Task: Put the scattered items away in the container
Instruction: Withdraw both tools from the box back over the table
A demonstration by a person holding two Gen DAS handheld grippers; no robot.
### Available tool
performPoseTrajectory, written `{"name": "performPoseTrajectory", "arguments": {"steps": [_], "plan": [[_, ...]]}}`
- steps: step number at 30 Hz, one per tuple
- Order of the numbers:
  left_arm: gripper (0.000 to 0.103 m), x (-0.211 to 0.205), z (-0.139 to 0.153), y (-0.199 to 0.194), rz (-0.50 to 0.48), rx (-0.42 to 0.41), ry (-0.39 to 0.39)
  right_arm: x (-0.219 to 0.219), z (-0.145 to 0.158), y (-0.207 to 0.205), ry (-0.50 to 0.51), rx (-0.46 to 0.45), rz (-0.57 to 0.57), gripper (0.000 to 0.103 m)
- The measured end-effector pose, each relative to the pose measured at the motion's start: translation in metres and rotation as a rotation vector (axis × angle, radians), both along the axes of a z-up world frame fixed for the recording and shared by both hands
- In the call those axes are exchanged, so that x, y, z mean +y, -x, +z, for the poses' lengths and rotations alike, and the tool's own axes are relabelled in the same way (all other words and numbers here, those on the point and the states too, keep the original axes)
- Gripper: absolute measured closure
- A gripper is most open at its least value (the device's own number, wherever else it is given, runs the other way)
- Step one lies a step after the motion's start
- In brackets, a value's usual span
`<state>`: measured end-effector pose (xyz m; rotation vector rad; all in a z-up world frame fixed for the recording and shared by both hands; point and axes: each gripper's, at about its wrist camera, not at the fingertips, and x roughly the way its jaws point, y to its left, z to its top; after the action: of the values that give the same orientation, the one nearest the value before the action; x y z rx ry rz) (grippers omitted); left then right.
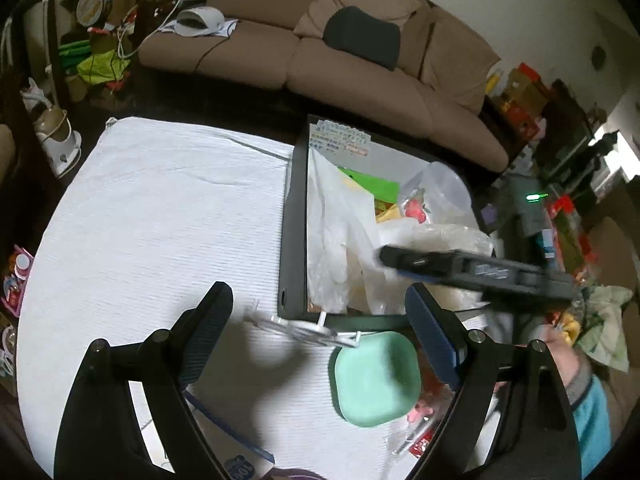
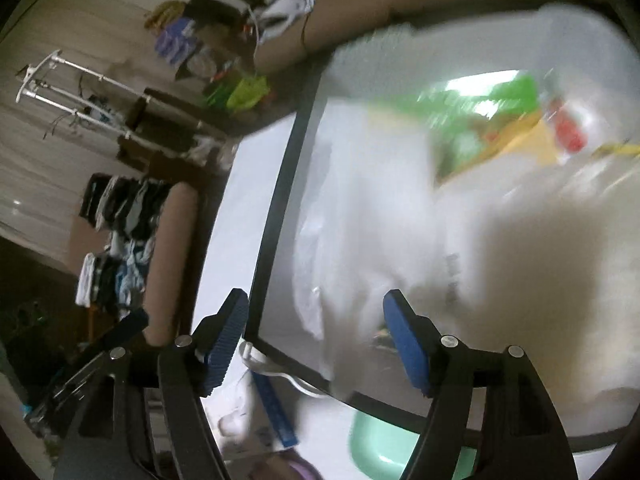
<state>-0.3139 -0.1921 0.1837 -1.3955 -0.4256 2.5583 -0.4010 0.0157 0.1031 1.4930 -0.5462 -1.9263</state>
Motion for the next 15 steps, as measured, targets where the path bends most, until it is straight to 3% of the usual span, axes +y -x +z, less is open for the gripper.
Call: {"name": "performPoseTrajectory", "arguments": {"steps": [4,9,15], "plan": [[0.016,-0.007,-0.002,-0.015,0.005,0.008,0.023,-0.030,-0.023,0.005,0.037,-0.067,-0.002,0.028],[0.016,-0.011,-0.006,-0.042,0.005,0.034,0.061,-0.020,-0.016,0.000,0.021,-0.060,-0.015,0.026],[0.016,0.010,-0.016,-0.084,-0.033,0.062,0.172,0.030,0.050,-0.051,0.009,0.153,-0.003,0.023]]}}
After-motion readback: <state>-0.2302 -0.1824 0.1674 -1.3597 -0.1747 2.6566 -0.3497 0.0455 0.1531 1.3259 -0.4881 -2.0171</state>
